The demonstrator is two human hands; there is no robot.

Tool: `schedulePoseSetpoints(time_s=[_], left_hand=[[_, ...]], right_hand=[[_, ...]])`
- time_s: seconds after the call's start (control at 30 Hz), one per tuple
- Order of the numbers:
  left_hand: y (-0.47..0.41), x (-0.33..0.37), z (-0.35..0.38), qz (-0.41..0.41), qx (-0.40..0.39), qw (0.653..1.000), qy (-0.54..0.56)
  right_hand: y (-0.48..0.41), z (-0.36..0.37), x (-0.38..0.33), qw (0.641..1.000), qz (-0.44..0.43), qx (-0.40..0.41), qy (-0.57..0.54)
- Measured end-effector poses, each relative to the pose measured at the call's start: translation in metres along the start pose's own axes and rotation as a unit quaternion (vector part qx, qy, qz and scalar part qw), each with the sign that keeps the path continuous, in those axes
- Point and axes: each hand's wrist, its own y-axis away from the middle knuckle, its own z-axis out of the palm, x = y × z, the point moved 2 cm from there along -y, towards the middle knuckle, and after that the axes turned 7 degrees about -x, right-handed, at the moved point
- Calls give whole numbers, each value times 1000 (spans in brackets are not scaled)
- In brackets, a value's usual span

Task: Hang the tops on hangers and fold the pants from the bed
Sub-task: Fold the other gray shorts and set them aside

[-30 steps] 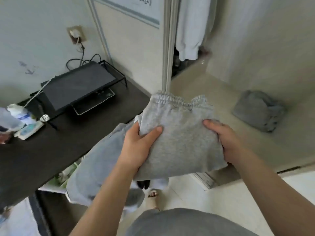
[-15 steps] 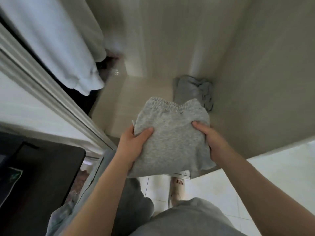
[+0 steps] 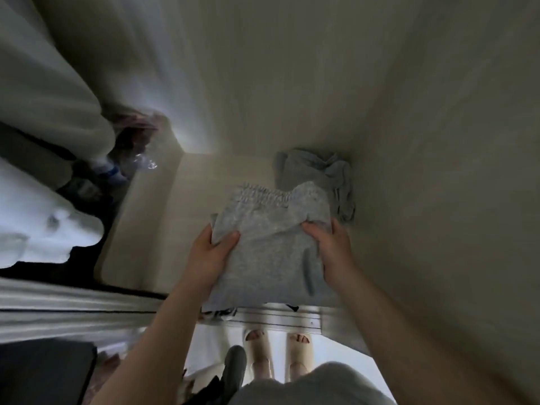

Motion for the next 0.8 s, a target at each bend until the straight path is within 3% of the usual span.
schedulePoseSetpoints(time_s=[0.33, 0.47, 0.6, 0.63, 0.7, 0.8], left_hand=[[-163, 1, 87, 51, -133, 986, -85], [-215, 7, 115, 57, -148, 984, -83], [-258, 2, 129, 43, -141, 979, -141], [-264, -5, 130, 34, -110, 968, -223], [-263, -22, 132, 67, -33, 903, -423], [-252, -42, 154, 191, -59, 842, -501]], right_hand=[[-111, -53, -25, 984, -81, 122, 102], [-164, -61, -37, 969, -105, 169, 144], [-205, -60, -37, 938, -92, 208, 261], [-208, -57, -32, 921, -102, 207, 313], [-210, -50, -12, 870, -121, 185, 440], [-214, -47, 25, 815, -123, 135, 550]])
